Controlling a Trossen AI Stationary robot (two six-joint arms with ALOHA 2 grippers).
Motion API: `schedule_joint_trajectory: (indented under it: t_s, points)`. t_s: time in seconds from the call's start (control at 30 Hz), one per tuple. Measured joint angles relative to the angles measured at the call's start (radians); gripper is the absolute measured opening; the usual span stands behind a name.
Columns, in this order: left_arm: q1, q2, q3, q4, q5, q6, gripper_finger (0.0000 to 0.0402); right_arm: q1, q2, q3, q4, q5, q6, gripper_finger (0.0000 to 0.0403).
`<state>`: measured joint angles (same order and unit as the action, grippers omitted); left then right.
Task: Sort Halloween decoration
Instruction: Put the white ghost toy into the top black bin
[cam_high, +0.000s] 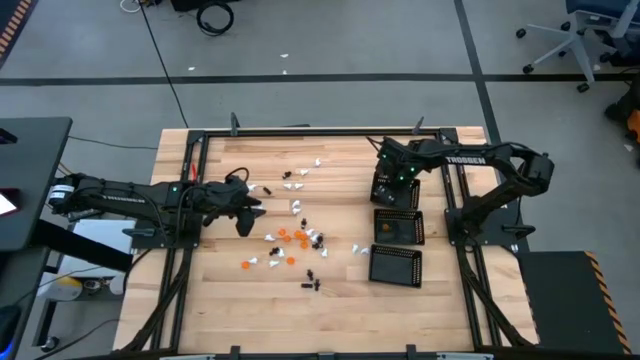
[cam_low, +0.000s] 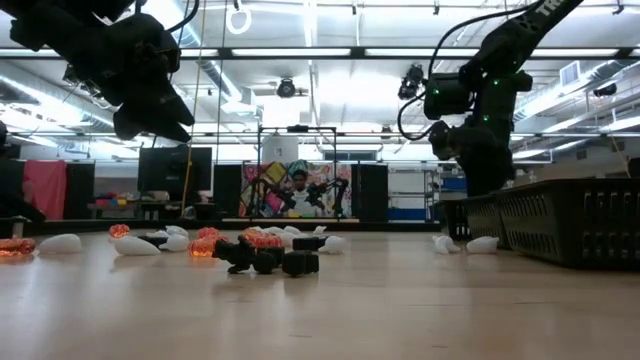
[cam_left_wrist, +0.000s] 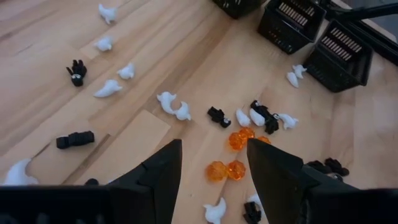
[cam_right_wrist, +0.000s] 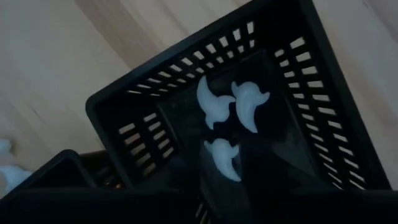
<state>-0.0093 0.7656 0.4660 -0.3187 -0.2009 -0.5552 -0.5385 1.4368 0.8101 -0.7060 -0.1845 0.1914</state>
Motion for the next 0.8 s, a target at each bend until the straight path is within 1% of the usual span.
schedule_joint_trajectory:
  t_s: [0.23, 0.37, 0.43, 0.63, 0.8]
  points:
    - [0.000, 0.000, 0.000, 0.000, 0.017, 0.025, 0.0192, 0.008, 0.000, 0.091, -0.110, 0.002, 0.010, 0.0122]
    - [0.000, 0.000, 0.000, 0.000, 0.021, 0.015, 0.0192, 0.036, 0.000, 0.154, -0.124, 0.006, 0.020, 0.0122]
    - [0.000, 0.000, 0.000, 0.000, 0.040, -0.003, 0.0192, 0.061, 0.000, 0.181, -0.123, 0.017, 0.033, 0.0122]
    - [0.000, -0.007, 0.000, 0.000, 0.129, -0.011, 0.0192, 0.171, 0.000, 0.233, -0.115, 0.105, 0.103, 0.0121]
    - [0.000, -0.054, 0.000, 0.003, 0.159, -0.009, 0.0192, 0.263, 0.000, 0.236, -0.077, 0.115, 0.238, 0.0120]
